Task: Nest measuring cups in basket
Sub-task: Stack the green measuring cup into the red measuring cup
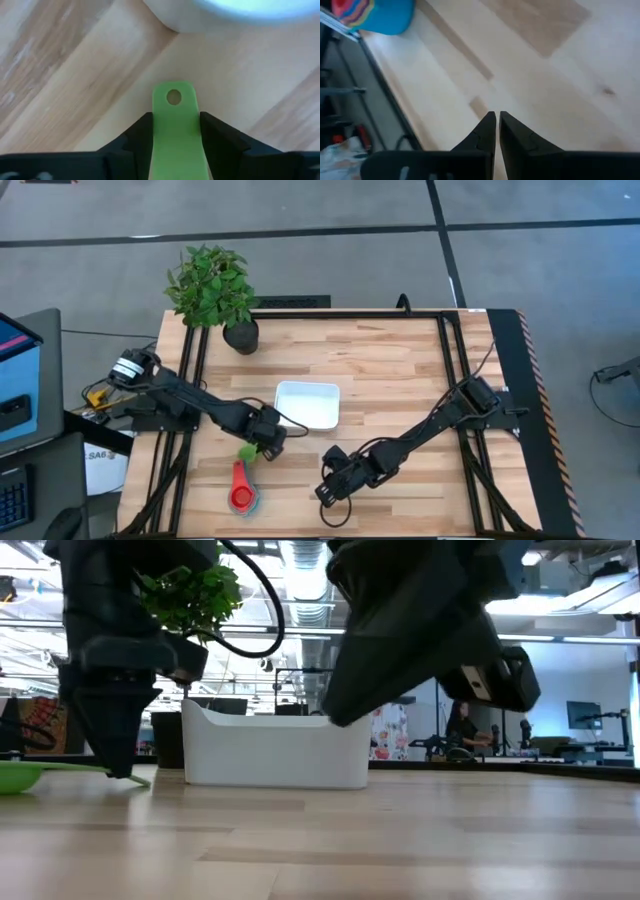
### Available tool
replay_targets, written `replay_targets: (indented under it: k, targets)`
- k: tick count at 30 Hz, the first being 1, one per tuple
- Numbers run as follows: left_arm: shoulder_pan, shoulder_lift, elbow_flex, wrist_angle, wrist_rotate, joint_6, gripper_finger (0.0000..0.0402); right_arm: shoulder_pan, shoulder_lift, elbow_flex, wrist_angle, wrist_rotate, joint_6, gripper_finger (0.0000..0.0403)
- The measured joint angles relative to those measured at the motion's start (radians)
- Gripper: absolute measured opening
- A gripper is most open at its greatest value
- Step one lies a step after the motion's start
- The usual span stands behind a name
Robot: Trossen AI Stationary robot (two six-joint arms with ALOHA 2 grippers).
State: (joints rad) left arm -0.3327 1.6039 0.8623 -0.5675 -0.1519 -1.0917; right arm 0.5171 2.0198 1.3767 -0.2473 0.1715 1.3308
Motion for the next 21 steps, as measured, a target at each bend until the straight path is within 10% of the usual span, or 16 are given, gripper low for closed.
replay_targets:
  k: [10, 21]
  targets:
    - [0.034, -0.030, 0.079, -0.116, 0.060, -0.024, 0.0145, -0.016, -0.084, -0.002, -0.125, 0.030, -0.100, 0.0047]
    - [0.024, -0.166, 0.295, -0.266, -0.147, -0.081, 0.0141, -0.050, -0.134, -0.007, 0.061, 0.091, -0.230, 0.0052]
